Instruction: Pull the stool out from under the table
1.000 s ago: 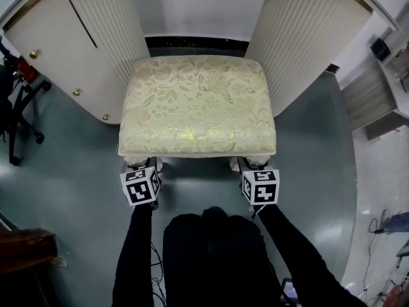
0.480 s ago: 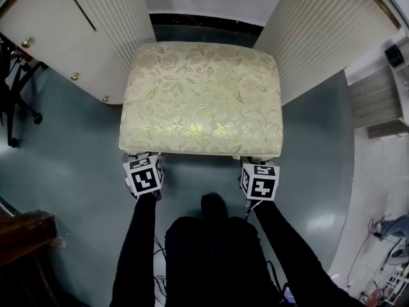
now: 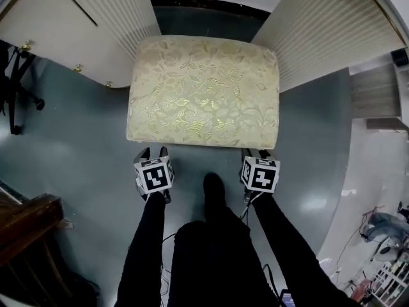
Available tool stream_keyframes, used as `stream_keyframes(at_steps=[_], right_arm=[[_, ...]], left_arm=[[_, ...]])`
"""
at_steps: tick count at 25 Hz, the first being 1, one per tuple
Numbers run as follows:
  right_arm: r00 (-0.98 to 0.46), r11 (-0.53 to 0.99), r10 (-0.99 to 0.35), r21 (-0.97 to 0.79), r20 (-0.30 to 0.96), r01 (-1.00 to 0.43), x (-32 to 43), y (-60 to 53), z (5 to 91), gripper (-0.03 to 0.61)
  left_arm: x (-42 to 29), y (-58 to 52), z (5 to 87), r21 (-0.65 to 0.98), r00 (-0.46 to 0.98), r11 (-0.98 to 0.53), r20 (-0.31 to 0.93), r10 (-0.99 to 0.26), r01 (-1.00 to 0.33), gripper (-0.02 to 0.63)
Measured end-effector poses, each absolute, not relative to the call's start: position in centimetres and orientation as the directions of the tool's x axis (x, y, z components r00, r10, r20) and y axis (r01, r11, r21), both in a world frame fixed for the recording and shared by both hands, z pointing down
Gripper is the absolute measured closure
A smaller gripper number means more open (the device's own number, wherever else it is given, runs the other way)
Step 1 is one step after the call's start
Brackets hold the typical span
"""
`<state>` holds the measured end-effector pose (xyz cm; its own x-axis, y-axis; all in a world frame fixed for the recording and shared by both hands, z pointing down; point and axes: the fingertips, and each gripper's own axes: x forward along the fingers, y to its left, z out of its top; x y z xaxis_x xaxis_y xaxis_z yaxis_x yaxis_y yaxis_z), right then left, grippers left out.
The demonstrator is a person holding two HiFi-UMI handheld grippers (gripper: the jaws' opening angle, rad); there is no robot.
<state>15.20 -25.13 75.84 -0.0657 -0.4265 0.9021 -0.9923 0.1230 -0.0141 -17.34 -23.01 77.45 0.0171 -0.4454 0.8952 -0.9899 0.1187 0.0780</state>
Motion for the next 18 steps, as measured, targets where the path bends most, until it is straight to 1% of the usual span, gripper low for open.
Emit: stream_keyframes(at_steps=[4,7,9,11,13,14,18], right_arm=[[-0.023,0.133,-0.372,0.028,0.928,-0.991,15.5,-22.6,73.3,0.368],[-0.053,0.108,-0.317,-0.02,0.947,-0.994,14.5,-20.9,71.2,0.377],[-0.074,0.11,-0.297,-0.043,0.952,-0.993,13.6,-20.4,69.3,0.416],[-0.079,0.118,-0.286,-0.047,0.955,-0.992,13.2,-20.1,67.3,0.485],[-0.078,0.115,-0.28,-0.048,0.957,-0.992,13.1,-20.0,65.3,0.558],[-0.082,0.113,-0.276,-0.052,0.958,-0.992,13.1,-19.9,64.3,0.574],[-0.121,0.101,-0.245,-0.099,0.962,-0.99,12.7,-19.9,60.8,0.574]], left_arm=[[-16.0,-22.1,74.2,0.097,0.045,0.11,0.914,-0.403,-0.989,0.402],[-15.2,-21.8,71.7,0.113,0.068,0.096,0.921,-0.384,-0.989,0.413],[-14.7,-21.7,69.9,0.116,0.076,0.085,0.923,-0.377,-0.99,0.433],[-14.3,-21.6,67.9,0.118,0.08,0.079,0.925,-0.371,-0.99,0.456],[-13.9,-21.6,65.9,0.117,0.081,0.074,0.924,-0.374,-0.99,0.499],[-13.6,-21.7,64.8,0.117,0.082,0.071,0.922,-0.378,-0.991,0.52],[-12.7,-22.1,60.8,0.126,0.091,0.065,0.916,-0.391,-0.99,0.594]])
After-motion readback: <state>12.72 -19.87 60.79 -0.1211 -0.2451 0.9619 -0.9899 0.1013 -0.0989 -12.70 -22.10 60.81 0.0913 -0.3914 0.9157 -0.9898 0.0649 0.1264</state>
